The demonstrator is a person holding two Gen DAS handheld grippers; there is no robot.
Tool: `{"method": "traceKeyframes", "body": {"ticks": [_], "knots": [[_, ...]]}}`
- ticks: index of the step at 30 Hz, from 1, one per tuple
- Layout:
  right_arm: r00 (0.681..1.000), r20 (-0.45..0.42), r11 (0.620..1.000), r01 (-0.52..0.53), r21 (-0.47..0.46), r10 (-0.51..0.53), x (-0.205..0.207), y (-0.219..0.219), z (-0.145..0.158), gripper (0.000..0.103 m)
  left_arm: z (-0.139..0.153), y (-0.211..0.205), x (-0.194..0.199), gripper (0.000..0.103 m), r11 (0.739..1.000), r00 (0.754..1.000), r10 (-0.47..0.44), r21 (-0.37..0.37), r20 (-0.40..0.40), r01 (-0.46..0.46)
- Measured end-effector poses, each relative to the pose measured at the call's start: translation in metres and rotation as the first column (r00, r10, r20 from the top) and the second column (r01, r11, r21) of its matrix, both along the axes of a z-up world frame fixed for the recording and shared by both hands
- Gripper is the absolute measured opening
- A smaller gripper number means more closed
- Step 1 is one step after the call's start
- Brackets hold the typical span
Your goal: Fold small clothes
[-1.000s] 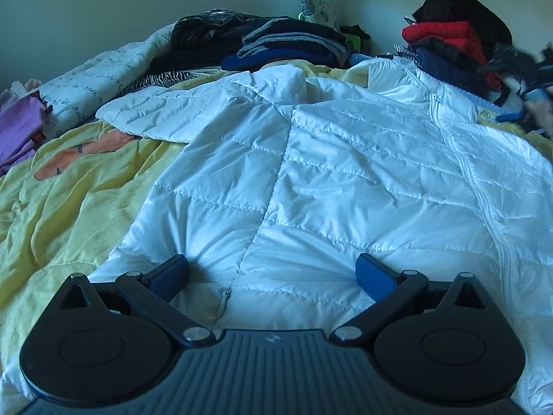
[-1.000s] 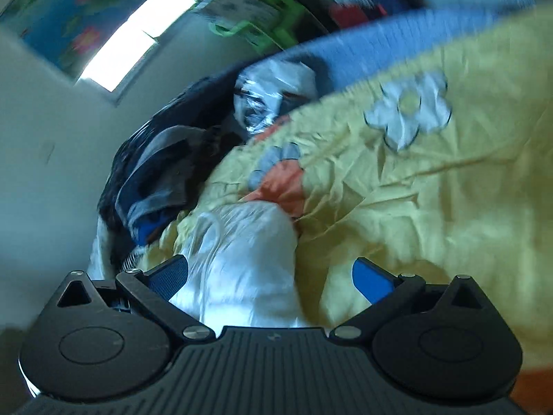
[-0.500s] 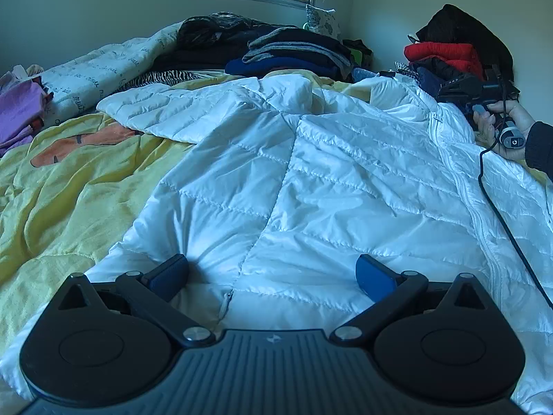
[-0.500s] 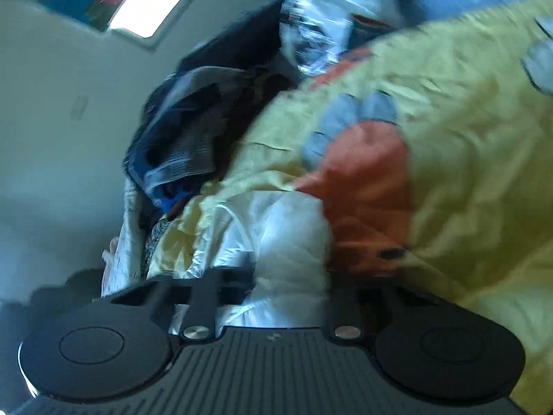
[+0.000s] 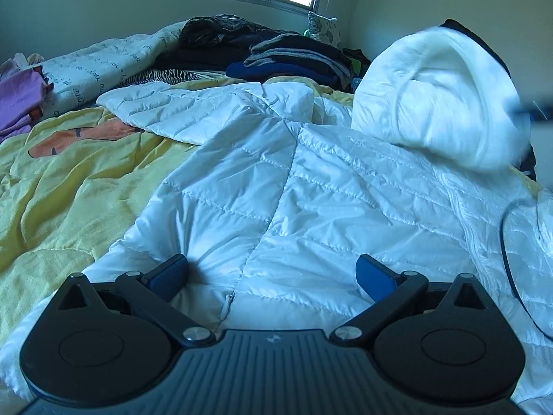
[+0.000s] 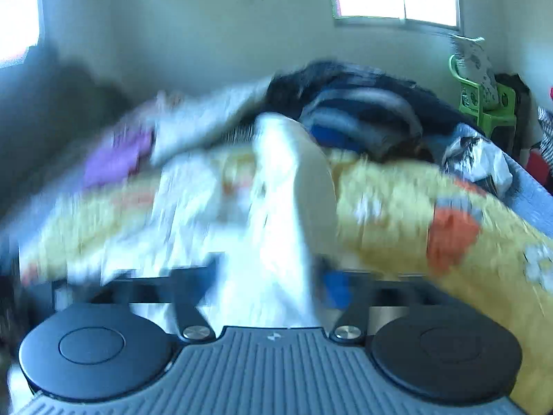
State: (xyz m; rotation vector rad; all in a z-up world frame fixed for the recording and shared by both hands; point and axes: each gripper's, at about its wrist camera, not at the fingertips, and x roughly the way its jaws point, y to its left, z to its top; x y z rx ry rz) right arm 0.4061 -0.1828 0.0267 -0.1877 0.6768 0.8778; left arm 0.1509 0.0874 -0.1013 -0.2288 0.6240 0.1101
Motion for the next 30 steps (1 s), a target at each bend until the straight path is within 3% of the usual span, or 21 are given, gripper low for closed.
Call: {"method": "traceKeyframes", "body": {"ticks": [1,3,5,9,13,16,18,20,21,22,23,24,26,27,30], "knots": [[1.0,0.016,0.999,0.025,-0.041,-0.024,-0.016,0.0,-0.008,0.1,0.0,0.0,0.0,0.103,1.0,1.0,0.0,-0.004,0.002,0.0],[0.996,-0.013,0.993,0.092,-0.072,-0.093,-0.039,-0.013,-0.023,0.088,0.0,0.001,-0.001,0.103,1.0,1.0,0.001,-0.011,0.006,-0.001],[0.971,-0.149,0.981,0.192,0.022,-0.187,-0.05,-0.037,-0.033,0.089,0.0,0.002,-0.001,0.103,1.0,1.0,0.002,-0.016,0.008,-0.001],[0.848,-0.458,0.887,0.403,0.227,-0.268,-0.075,-0.088,-0.049,0.089,0.0,0.003,-0.001,0.103,1.0,1.0,0.003,-0.023,0.012,-0.003],[0.744,-0.616,0.766,0.547,0.337,-0.26,-0.095,-0.111,-0.067,0.089,-0.001,0.004,-0.001,0.103,1.0,1.0,0.004,-0.029,0.016,-0.004],[0.664,-0.694,0.694,0.639,0.333,-0.279,-0.089,-0.113,-0.08,0.089,-0.001,0.004,-0.001,0.103,1.0,1.0,0.005,-0.029,0.016,-0.005],[0.613,-0.729,0.676,0.679,0.288,-0.305,-0.074,-0.105,-0.093,0.089,-0.001,0.004,-0.001,0.103,1.0,1.0,0.005,-0.029,0.016,-0.004],[0.525,-0.786,0.65,0.728,0.218,-0.325,-0.057,-0.089,-0.114,0.085,-0.001,0.004,-0.001,0.103,1.0,1.0,0.005,-0.03,0.016,-0.004],[0.5,-0.811,0.641,0.737,0.214,-0.304,-0.051,-0.082,-0.122,0.085,-0.001,0.004,-0.001,0.103,1.0,1.0,0.005,-0.03,0.016,-0.004],[0.489,-0.825,0.636,0.74,0.221,-0.283,-0.045,-0.073,-0.129,0.084,-0.001,0.004,-0.001,0.103,1.0,1.0,0.005,-0.03,0.016,-0.004],[0.489,-0.825,0.632,0.742,0.224,-0.281,-0.042,-0.065,-0.132,0.077,-0.001,0.004,-0.001,0.103,1.0,1.0,0.005,-0.029,0.016,-0.004],[0.506,-0.812,0.629,0.741,0.235,-0.292,-0.041,-0.057,-0.131,0.052,-0.001,0.004,-0.001,0.103,1.0,1.0,0.005,-0.029,0.016,-0.004],[0.547,-0.784,0.638,0.723,0.265,-0.294,-0.042,-0.044,-0.128,0.013,-0.001,0.004,-0.001,0.103,1.0,1.0,0.005,-0.028,0.015,-0.004],[0.554,-0.777,0.637,0.722,0.27,-0.299,-0.044,-0.04,-0.127,0.014,-0.001,0.004,-0.002,0.103,1.0,1.0,0.005,-0.028,0.016,-0.005],[0.626,-0.712,0.655,0.688,0.313,-0.317,-0.057,-0.035,-0.116,0.014,-0.001,0.003,-0.002,0.103,1.0,1.0,0.005,-0.021,0.013,-0.004]]}}
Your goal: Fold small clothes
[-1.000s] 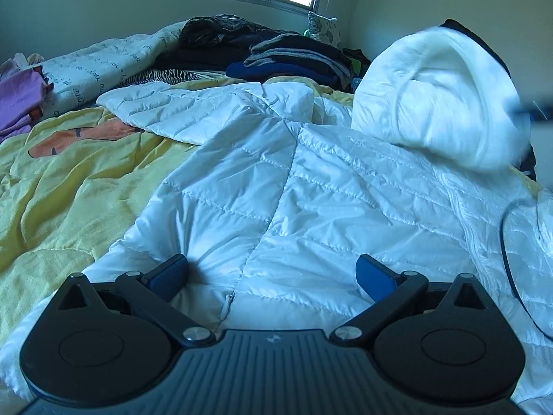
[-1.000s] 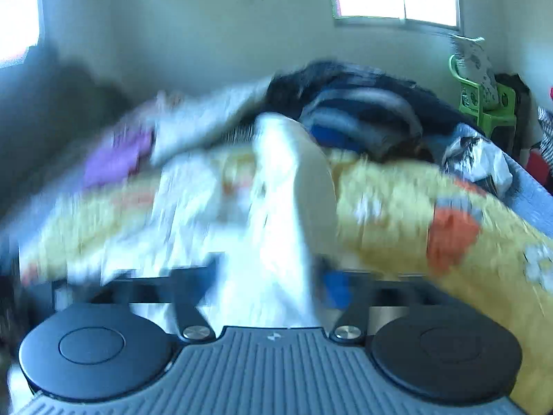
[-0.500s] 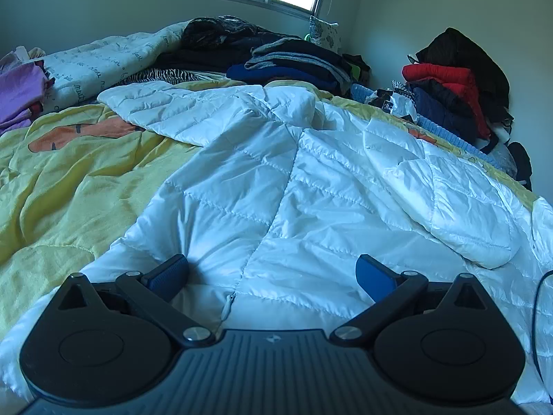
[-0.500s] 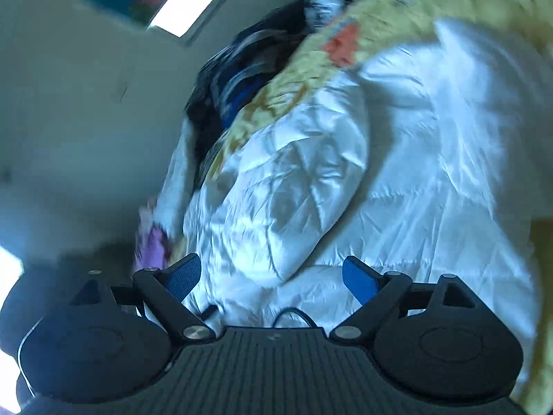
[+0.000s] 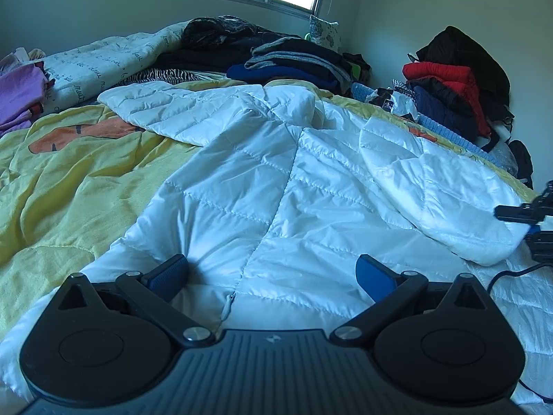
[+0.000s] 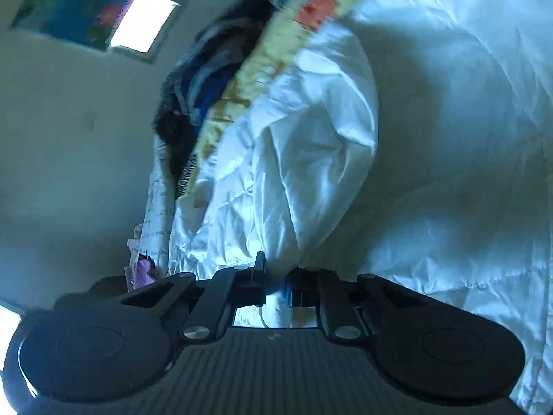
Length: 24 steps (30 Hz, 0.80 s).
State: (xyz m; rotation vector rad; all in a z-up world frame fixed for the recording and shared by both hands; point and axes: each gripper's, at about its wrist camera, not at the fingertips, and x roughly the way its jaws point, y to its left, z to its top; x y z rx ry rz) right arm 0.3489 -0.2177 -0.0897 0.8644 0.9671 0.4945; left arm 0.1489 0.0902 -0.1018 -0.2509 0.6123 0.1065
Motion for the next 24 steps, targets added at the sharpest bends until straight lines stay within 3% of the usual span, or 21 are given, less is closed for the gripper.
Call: {"method": "traceKeyframes", "body": {"ticks": [4,7,9,11,15,18,20,21,22,23,24], "knots": [[1.0,-0.005,1.0,0.022,0.008,-0.022,-0.006,-0.014,-0.003,0.014,0.014,-0.004,-0.002,0.103,1.0,1.0,0.007,-0.002,-0.02,-0.007],[0.999,-0.014,0.997,0.043,0.071,-0.042,-0.002,-0.023,-0.008,0.014,0.05,-0.003,-0.005,0.103,0.977,0.998,-0.041,-0.208,0.039,0.048],[0.999,-0.002,0.993,0.051,0.109,-0.051,0.0,-0.026,-0.007,0.014,0.072,-0.008,0.003,0.103,0.936,0.991,-0.093,-0.331,0.092,0.119],[0.999,-0.001,0.988,0.054,0.144,-0.054,0.003,-0.026,-0.009,0.014,0.08,-0.017,0.025,0.103,0.892,0.983,-0.164,-0.412,0.087,0.185],[0.998,-0.004,0.979,0.056,0.194,-0.057,0.007,-0.025,-0.008,0.014,0.055,-0.032,0.085,0.103,0.824,0.972,-0.226,-0.546,-0.066,0.155],[0.998,-0.011,0.97,0.059,0.234,-0.058,0.003,-0.029,-0.009,0.015,0.034,-0.034,0.111,0.103,0.753,0.968,-0.215,-0.654,-0.13,0.079],[0.998,-0.011,0.969,0.064,0.237,-0.063,0.002,-0.032,-0.009,0.015,0.026,-0.037,0.123,0.103,0.777,0.971,-0.159,-0.629,-0.176,0.013],[0.998,-0.013,0.971,0.067,0.228,-0.066,0.002,-0.034,-0.01,0.015,0.023,-0.039,0.128,0.091,0.796,0.971,-0.128,-0.605,-0.203,-0.022],[0.997,-0.015,0.976,0.071,0.204,-0.069,0.002,-0.036,-0.01,0.015,0.021,-0.04,0.132,0.051,0.806,0.968,-0.125,-0.591,-0.218,-0.029],[0.997,-0.016,0.982,0.074,0.173,-0.072,0.001,-0.037,-0.011,0.015,0.019,-0.042,0.137,0.034,0.809,0.959,-0.16,-0.588,-0.234,-0.008],[0.997,-0.018,0.987,0.073,0.141,-0.071,-0.001,-0.038,-0.012,0.015,0.018,-0.045,0.142,0.028,0.812,0.949,-0.19,-0.584,-0.252,0.008]]}}
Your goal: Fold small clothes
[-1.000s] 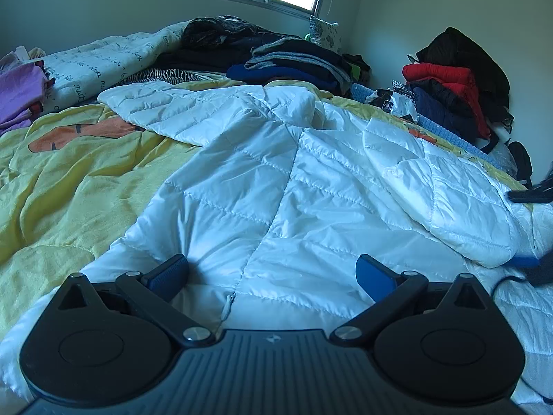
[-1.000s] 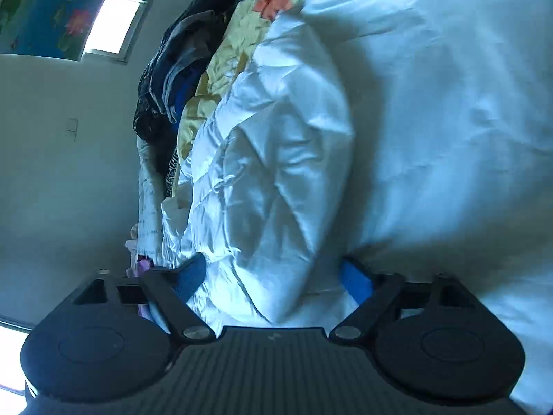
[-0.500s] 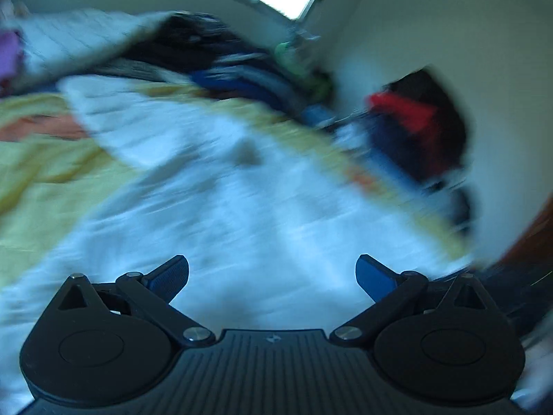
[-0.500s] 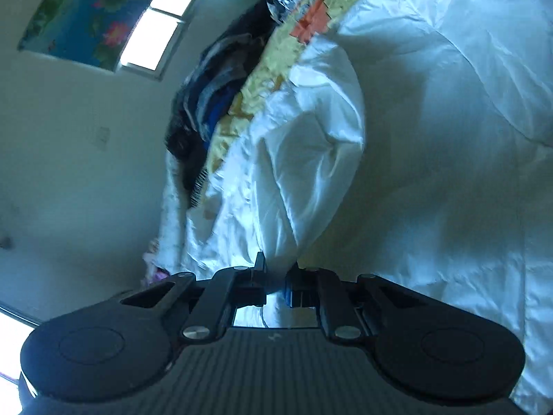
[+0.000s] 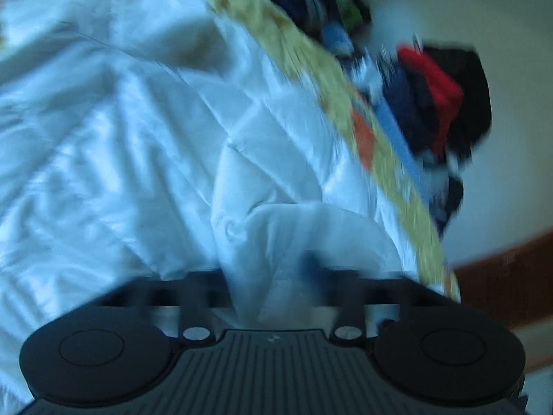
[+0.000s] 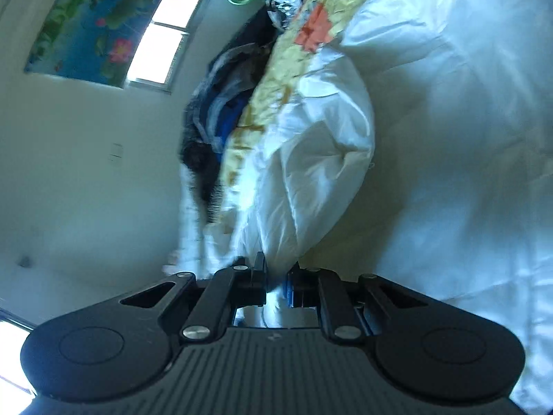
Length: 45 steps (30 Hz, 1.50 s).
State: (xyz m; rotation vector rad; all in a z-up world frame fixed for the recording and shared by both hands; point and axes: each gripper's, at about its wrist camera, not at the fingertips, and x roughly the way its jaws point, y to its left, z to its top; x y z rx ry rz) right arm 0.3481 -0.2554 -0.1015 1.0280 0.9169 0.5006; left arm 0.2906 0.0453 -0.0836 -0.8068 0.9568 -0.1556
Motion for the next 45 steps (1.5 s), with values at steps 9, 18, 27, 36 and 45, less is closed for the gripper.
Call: {"method": "traceKeyframes", "body": {"ticks": [9,18,27,36,45], "knots": [[0.999,-0.005,0.985,-0.047,-0.167,0.047,-0.018,0.013,-0.01,0.015,0.035,-0.04,-0.009,0.019,0.848,0.979,-0.168,0.522,0.114,0.084],[0.999,0.047,0.99,-0.011,-0.141,0.017,-0.036,-0.001,-0.006,0.05,0.021,-0.049,-0.033,0.095,0.766,0.968,-0.2,0.64,0.15,0.059],[0.863,0.279,0.873,0.469,-0.137,-0.42,-0.143,-0.153,0.038,0.065,0.06,-0.062,-0.105,0.095,0.704,0.905,-0.29,0.71,0.31,-0.017],[0.576,0.093,0.569,0.817,-0.092,-0.812,-0.168,-0.296,0.013,0.064,0.11,-0.136,-0.103,0.096,0.734,0.829,-0.407,0.678,0.384,0.047],[0.605,0.032,0.595,0.791,-0.142,-0.796,-0.133,-0.324,-0.009,0.062,0.116,-0.231,-0.081,0.096,0.711,0.771,-0.527,0.682,0.357,0.17]]}}
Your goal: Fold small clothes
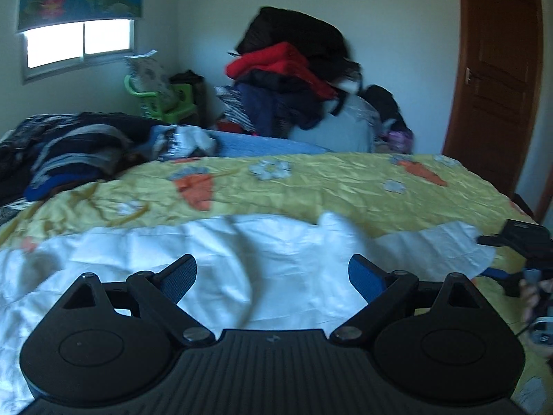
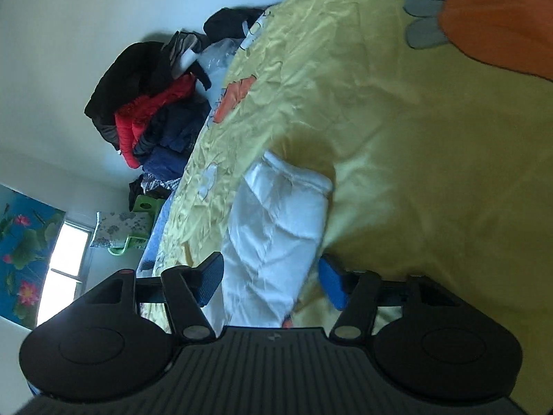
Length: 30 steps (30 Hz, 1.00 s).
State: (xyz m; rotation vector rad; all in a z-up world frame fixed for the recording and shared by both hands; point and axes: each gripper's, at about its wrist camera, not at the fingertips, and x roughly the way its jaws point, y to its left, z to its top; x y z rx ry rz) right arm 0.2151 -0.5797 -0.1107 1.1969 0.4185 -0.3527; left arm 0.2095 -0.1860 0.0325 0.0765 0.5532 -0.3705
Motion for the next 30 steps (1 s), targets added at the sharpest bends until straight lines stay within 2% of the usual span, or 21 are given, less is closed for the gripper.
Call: {"method": "traceKeyframes", "body": {"ticks": [1,2,3,4,5,7,9,10,12,14,16,17,18,20,21,23,25,28,30], "knots": [[1.0,0.012,1.0,0.005,-0.002,-0.005,0.004,0.0,-0.001,0.062,-0.001,-0.008,0.003,0.096,1.0,1.0,-0.011,-0.001,-0.009,0.011],[1.0,0.02,1.0,0.01,-0.006,-0.01,0.006,-0.003,-0.003,0.055,-0.002,-0.016,0.006,0.096,1.0,1.0,-0.019,0.0,-0.019,0.019],[1.0,0.02,1.0,0.015,-0.007,-0.015,0.009,-0.005,-0.005,0.04,-0.003,-0.022,0.009,0.096,1.0,0.999,-0.026,-0.001,-0.031,0.026],[1.0,0.018,1.0,0.022,-0.006,-0.022,0.013,-0.006,-0.008,0.033,-0.003,-0.028,0.01,0.096,0.999,0.999,-0.034,-0.003,-0.041,0.034],[0.999,0.014,1.0,0.03,-0.001,-0.03,0.017,-0.008,-0.012,0.017,-0.004,-0.032,0.012,0.096,0.999,0.998,-0.041,-0.009,-0.052,0.041],[0.999,0.024,1.0,0.027,-0.003,-0.027,0.021,-0.01,-0.019,0.013,-0.006,-0.036,0.017,0.096,0.998,0.995,-0.056,-0.036,-0.078,0.053],[1.0,0.028,0.996,0.001,-0.088,0.002,0.024,-0.005,-0.012,0.013,-0.006,-0.04,0.024,0.096,0.994,0.991,-0.073,-0.084,-0.112,0.064],[0.999,0.037,0.987,-0.017,-0.161,0.023,0.024,0.002,-0.003,0.012,-0.006,-0.041,0.03,0.096,0.991,0.987,-0.08,-0.116,-0.136,0.064],[0.994,0.071,0.945,-0.061,-0.32,0.088,0.023,0.024,0.016,0.012,-0.004,-0.046,0.045,0.096,0.979,0.976,-0.106,-0.193,-0.19,0.069],[0.978,0.089,0.85,-0.119,-0.513,0.19,0.023,0.061,0.039,0.012,-0.001,-0.057,0.061,0.096,0.959,0.953,-0.161,-0.271,-0.257,0.089],[0.953,0.096,0.752,-0.162,-0.639,0.286,0.023,0.097,0.05,0.012,-0.003,-0.073,0.078,0.096,0.936,0.908,-0.247,-0.325,-0.337,0.133],[0.941,0.087,0.71,-0.184,-0.68,0.327,0.024,0.114,0.052,0.012,-0.004,-0.083,0.084,0.096,0.934,0.891,-0.268,-0.328,-0.368,0.146],[0.929,0.063,0.661,-0.212,-0.72,0.366,0.026,0.13,0.052,0.012,-0.005,-0.093,0.089,0.096,0.939,0.883,-0.271,-0.309,-0.384,0.153],[0.909,0.013,0.578,-0.253,-0.776,0.416,0.029,0.157,0.048,0.012,-0.007,-0.112,0.094,0.096,0.953,0.88,-0.267,-0.246,-0.394,0.179],[0.901,-0.001,0.553,-0.267,-0.789,0.435,0.03,0.166,0.043,0.012,-0.01,-0.121,0.096,0.096,0.956,0.875,-0.271,-0.217,-0.401,0.197],[0.884,-0.014,0.558,-0.307,-0.771,0.467,0.033,0.173,0.037,0.012,-0.019,-0.13,0.101,0.096,0.964,0.868,-0.255,-0.178,-0.427,0.195],[0.876,-0.019,0.554,-0.322,-0.768,0.482,0.032,0.177,0.036,0.012,-0.027,-0.129,0.102,0.096,0.965,0.865,-0.242,-0.2,-0.44,0.168],[0.886,-0.018,0.541,-0.299,-0.786,0.463,0.027,0.175,0.038,0.012,-0.034,-0.131,0.104,0.096,0.962,0.857,-0.239,-0.232,-0.455,0.145],[0.891,-0.027,0.513,-0.286,-0.809,0.454,0.024,0.179,0.039,0.012,-0.035,-0.135,0.106,0.096,0.962,0.854,-0.239,-0.233,-0.462,0.144]]}}
